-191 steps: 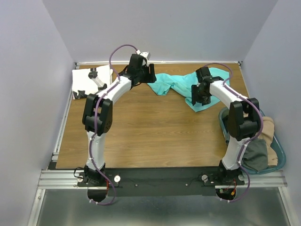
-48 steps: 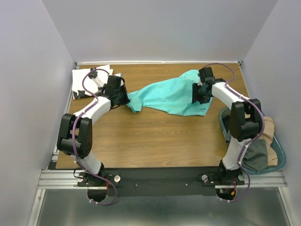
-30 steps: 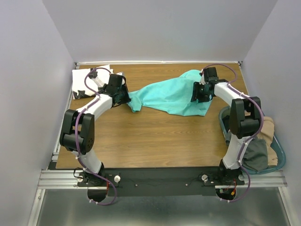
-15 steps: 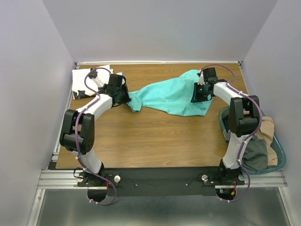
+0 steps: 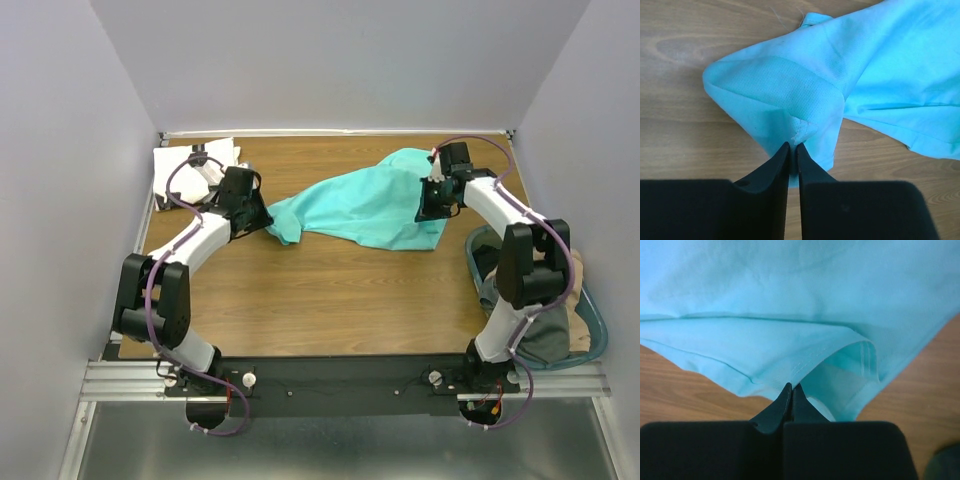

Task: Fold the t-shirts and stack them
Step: Flatten the tshirt out

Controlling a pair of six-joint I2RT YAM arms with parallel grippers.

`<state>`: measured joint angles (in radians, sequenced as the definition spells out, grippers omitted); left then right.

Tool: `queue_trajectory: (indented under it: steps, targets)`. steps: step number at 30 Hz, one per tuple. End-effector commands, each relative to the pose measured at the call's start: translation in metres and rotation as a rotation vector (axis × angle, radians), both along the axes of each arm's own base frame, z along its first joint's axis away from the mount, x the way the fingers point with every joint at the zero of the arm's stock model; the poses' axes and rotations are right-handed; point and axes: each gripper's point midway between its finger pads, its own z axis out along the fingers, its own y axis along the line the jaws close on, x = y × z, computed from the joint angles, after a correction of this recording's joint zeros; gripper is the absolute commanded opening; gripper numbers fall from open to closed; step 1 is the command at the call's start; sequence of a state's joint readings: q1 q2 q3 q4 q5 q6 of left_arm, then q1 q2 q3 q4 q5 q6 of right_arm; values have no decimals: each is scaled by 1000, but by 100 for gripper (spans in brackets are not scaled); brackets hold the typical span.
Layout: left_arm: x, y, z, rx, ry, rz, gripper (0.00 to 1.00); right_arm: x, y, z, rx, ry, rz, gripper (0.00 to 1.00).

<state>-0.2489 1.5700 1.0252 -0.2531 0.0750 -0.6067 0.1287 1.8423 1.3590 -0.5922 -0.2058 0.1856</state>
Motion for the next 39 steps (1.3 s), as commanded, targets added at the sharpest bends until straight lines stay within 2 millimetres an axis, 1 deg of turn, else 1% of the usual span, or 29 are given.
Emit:
queue_trajectory:
  steps: [1, 3, 4, 5, 7, 8, 10, 13, 14, 15, 16, 17, 18, 19, 20, 21, 22, 23, 24, 25, 26, 27, 29, 32, 37, 38, 39]
  targets:
    - [-19, 15, -6, 18, 46, 70, 22, -43, -18, 6, -62, 98, -29, 0]
    - [-27, 18, -5, 18, 59, 82, 28, -56, -20, 4, -69, 131, -30, 0]
    - [-30, 21, -6, 23, 66, 88, 36, -61, -21, 4, -70, 139, -32, 0]
    - [-38, 22, -9, 29, 87, 88, 38, -69, -21, 2, -68, 154, -32, 0]
    - [-45, 27, -6, 35, 88, 101, 46, -78, -19, 1, -55, 174, -25, 0]
    - [-47, 27, -4, 35, 88, 101, 47, -83, -19, -1, -52, 185, -23, 0]
    - [-48, 28, 5, 32, 64, 96, 48, -90, -18, -6, -45, 204, -22, 0]
    - [-39, 24, 17, 14, 18, 86, 48, -96, -16, -10, -31, 223, -17, 0]
    - [-30, 18, 24, -5, -14, 73, 48, -96, -15, -9, -28, 220, -16, 0]
    - [-26, 14, 26, -20, -25, 64, 48, -96, -16, -9, -29, 220, -18, 0]
    - [-19, 6, 34, -41, -50, 41, 49, -97, -15, -11, -28, 225, -17, 0]
    - [-13, 3, 36, -42, -61, 33, 49, -98, -15, -11, -28, 227, -17, 0]
    - [-1, -2, 39, -30, -76, 26, 50, -98, -15, -12, -26, 230, -18, 0]
    - [0, -1, 28, -11, -53, 23, 50, -99, -15, -11, -23, 229, -15, 0]
    - [13, -7, 39, -3, -83, 6, 50, -100, -14, -12, -21, 231, -12, 0]
    - [19, -9, 25, 28, -54, -14, 50, -100, -14, -12, -19, 231, -15, 0]
    - [26, -10, 23, 61, -57, -17, 50, -101, -14, -13, -16, 233, -14, 0]
    - [38, -21, 36, 68, -86, -47, 51, -103, -13, -13, -13, 234, -12, 0]
    - [42, -11, 12, 168, -24, -29, 51, -104, -13, -13, -11, 233, -10, 0]
    - [44, -11, 8, 205, -5, -32, 52, -104, -13, -13, -10, 232, -11, 1]
    - [56, -14, 18, 229, -19, -31, 52, -105, -13, -13, -12, 234, -12, 1]
    - [51, -12, 1, 288, 38, -32, 51, -106, -14, -13, -12, 231, -14, 0]
    - [53, -11, -1, 330, 61, -34, 52, -106, -13, -13, -10, 229, -16, 0]
    - [52, -6, 2, 355, 64, -16, 52, -107, -14, -14, -9, 232, -22, 0]
    - [38, 6, 5, 390, 86, 11, 52, -108, -11, -18, 6, 242, -25, 0]
    - [34, 8, 1, 395, 99, 12, 51, -108, -11, -18, 8, 242, -26, 0]
    - [33, 8, 2, 388, 96, 18, 52, -108, -10, -19, 7, 245, -25, 0]
